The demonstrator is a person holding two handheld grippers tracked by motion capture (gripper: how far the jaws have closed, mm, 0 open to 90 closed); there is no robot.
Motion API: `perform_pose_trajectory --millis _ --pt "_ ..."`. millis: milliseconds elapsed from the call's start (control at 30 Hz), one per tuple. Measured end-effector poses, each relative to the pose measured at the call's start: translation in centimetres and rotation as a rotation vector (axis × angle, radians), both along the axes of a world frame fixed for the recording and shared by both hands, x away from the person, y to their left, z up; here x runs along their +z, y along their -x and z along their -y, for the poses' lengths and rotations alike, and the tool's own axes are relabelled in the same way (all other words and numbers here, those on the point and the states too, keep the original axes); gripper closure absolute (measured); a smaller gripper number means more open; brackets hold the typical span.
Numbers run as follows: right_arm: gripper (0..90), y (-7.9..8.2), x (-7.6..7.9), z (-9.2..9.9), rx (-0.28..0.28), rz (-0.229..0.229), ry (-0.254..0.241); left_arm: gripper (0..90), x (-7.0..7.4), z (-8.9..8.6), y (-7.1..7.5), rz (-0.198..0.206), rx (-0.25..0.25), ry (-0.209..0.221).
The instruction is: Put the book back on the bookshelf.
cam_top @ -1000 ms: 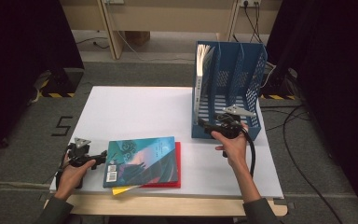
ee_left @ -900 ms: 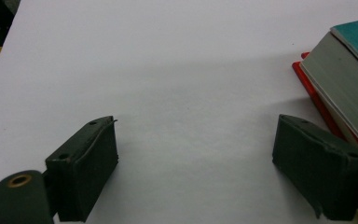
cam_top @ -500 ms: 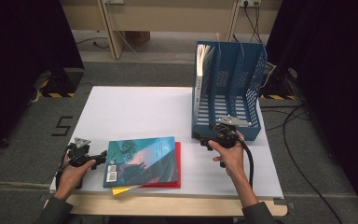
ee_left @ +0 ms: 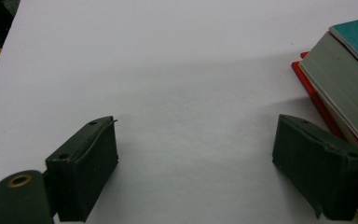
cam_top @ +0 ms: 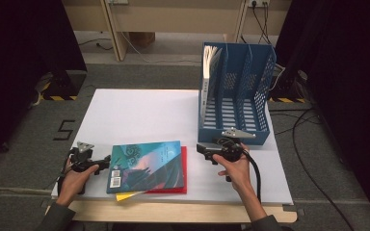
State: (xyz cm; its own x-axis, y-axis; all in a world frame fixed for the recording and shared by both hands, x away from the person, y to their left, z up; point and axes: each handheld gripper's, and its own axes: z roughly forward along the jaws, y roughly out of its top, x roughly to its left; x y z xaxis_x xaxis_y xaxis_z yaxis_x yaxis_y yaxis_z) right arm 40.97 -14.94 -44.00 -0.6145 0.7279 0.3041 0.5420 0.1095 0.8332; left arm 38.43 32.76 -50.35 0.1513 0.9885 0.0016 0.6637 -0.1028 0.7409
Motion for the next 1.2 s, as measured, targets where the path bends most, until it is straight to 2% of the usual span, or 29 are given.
perform_pose_trajectory --millis 233,300,333,433,567,733,833,1100,1167,1200 --pt "20.5 0.9 -0.8 -0.8 0.032 -0.032 -0.007 13.0 0.0 0.0 0.0 0.001 -0.001 0.002" --pt "25.8 1.2 -1.1 -1.0 0.032 -0.030 -0.009 14.0 0.0 0.1 0.1 0.003 -0.003 -0.002" --pt "28.5 1.5 -1.2 -1.0 0.025 -0.015 -0.009 14.0 0.1 0.1 0.1 0.004 -0.004 -0.006" --pt "24.6 1.8 -1.6 -1.1 0.034 -0.036 -0.014 14.0 0.1 0.1 0.1 0.003 -0.006 -0.013" --pt "23.1 2.3 -2.1 -1.3 0.038 -0.038 0.016 14.1 0.1 0.2 0.1 0.009 -0.005 -0.015" --pt "23.1 2.7 -2.6 -1.4 0.048 -0.065 0.005 14.8 0.2 0.2 0.2 0.003 -0.006 -0.008" --pt "23.0 3.0 -2.8 -1.6 0.059 -0.076 -0.005 15.2 0.3 0.4 0.4 -0.001 -0.018 -0.017" --pt "22.9 3.7 -3.0 -1.7 0.072 -0.088 -0.013 16.7 0.9 0.6 1.1 0.030 -0.014 -0.047" --pt "22.8 3.7 -3.2 -1.7 0.070 -0.088 -0.010 17.4 1.2 0.6 1.3 0.034 -0.015 -0.042" --pt "22.8 3.7 -3.2 -1.6 0.067 -0.089 -0.010 14.9 1.3 0.6 1.5 0.040 -0.014 -0.035"
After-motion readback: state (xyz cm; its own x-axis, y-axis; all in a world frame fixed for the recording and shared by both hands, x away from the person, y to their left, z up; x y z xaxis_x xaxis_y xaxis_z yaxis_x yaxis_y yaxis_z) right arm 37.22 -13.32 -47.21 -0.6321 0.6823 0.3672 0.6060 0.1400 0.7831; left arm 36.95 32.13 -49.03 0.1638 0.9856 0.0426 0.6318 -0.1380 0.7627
